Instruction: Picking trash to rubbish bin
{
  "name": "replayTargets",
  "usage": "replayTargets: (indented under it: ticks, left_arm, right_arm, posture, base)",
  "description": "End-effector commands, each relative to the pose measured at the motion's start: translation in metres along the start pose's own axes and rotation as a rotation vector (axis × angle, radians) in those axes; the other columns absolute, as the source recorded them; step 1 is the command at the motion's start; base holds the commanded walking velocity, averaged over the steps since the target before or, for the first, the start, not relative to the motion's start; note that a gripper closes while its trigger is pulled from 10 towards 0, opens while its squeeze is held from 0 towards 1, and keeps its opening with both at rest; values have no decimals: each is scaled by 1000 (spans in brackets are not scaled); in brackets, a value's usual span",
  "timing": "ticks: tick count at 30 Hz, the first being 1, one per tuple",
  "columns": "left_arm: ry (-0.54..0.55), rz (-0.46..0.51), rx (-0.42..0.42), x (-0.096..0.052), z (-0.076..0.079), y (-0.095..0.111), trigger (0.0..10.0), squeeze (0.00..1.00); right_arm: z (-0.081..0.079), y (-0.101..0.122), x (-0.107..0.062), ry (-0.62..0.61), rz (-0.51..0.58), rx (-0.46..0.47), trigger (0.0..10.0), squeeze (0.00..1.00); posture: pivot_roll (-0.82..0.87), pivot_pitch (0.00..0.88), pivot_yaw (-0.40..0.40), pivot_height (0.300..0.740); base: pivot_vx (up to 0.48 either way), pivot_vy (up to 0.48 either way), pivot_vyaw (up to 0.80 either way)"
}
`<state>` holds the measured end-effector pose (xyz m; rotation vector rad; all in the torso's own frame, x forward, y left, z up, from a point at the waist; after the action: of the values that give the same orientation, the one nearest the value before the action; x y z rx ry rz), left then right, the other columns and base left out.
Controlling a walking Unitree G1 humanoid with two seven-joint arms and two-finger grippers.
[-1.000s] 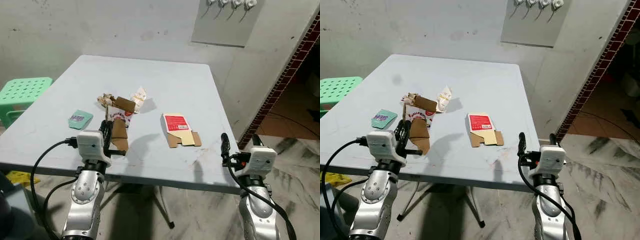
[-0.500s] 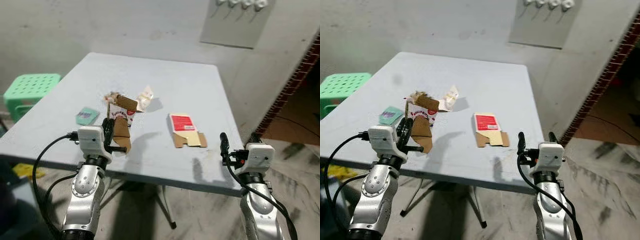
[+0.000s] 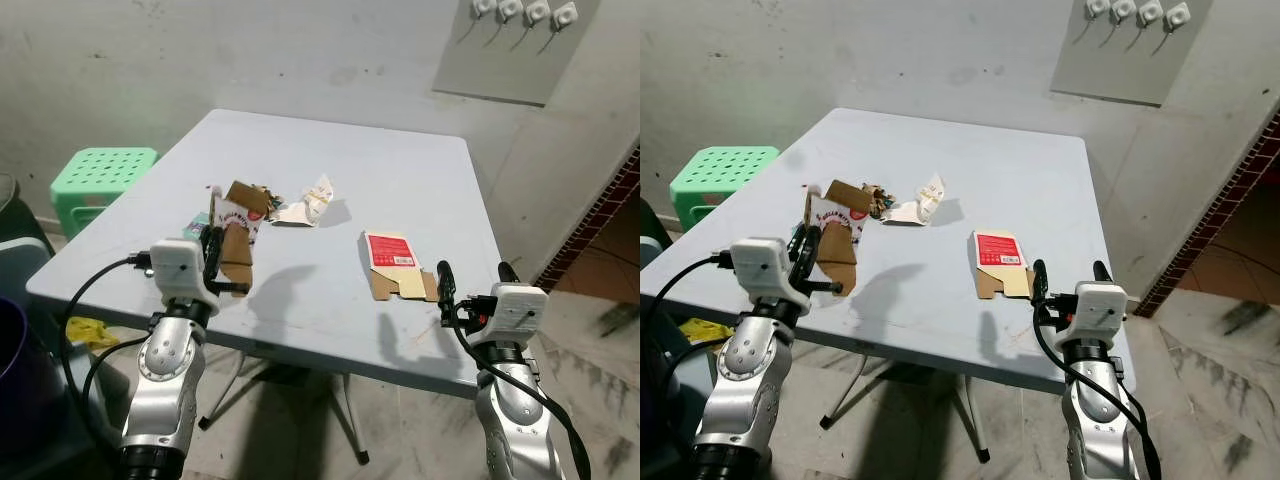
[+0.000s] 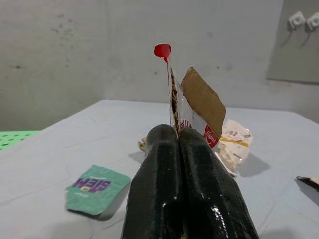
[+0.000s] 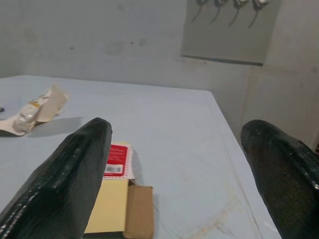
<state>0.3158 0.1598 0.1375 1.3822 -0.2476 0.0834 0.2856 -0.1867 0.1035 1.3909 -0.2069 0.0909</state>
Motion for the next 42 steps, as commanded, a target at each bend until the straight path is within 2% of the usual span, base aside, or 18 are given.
replayTargets:
  ticks: [1, 10, 18, 23, 32, 38, 42]
  left_arm:
    - [-20, -19, 0, 3, 3, -2, 10000, 0]
    - [-72, -46, -6, 14, 11, -5, 10000, 0]
    - [-96, -54, -29, 23, 16, -6, 10000, 0]
    - [-88, -56, -42, 22, 17, -8, 10000, 0]
    - [-65, -53, -51, 22, 14, -9, 10000, 0]
    - [-67, -61, -72, 20, 13, -10, 10000, 0]
    - [-62, -68, -68, 19, 12, -12, 10000, 0]
  right_arm:
    - [5, 4, 1, -13, 18, -12, 10000, 0]
    - [11, 5, -7, -53, 21, -25, 10000, 0]
    - [11, 7, -10, -57, 21, -40, 10000, 0]
    - [13, 6, -9, -59, 14, -49, 10000, 0]
    - [7, 9, -1, -23, 21, -80, 10000, 0]
    - [7, 8, 0, -23, 16, -58, 10000, 0]
    - [6, 7, 0, -20, 12, -55, 10000, 0]
  posture:
    - [-19, 0, 2, 740]
    - [-91, 0, 60, 740]
    - [-117, 0, 68, 740]
    - [-108, 0, 49, 740]
    - [-87, 0, 27, 740]
    - [-80, 0, 22, 740]
    - [-72, 0, 15, 740]
  base:
    - [0, 0, 0]
    - [0, 0, 0]
    - [0, 0, 0]
    - [0, 0, 0]
    - [0, 0, 0]
    - [0, 0, 0]
    - [0, 338, 0]
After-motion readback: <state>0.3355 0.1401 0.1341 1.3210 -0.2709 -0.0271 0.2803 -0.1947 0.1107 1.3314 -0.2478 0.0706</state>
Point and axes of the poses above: a point about 5 cm out from each wrist's last joint towards the gripper, its own x axis pointing out of the wrist towards the gripper, its own y axis along the axis of the wrist's last joint, z = x × y, the point moved 1 cm from there along x, pointing out of the wrist towards the gripper, and after that the axes turned 9 degrees about -x, right-handed, at the moved point
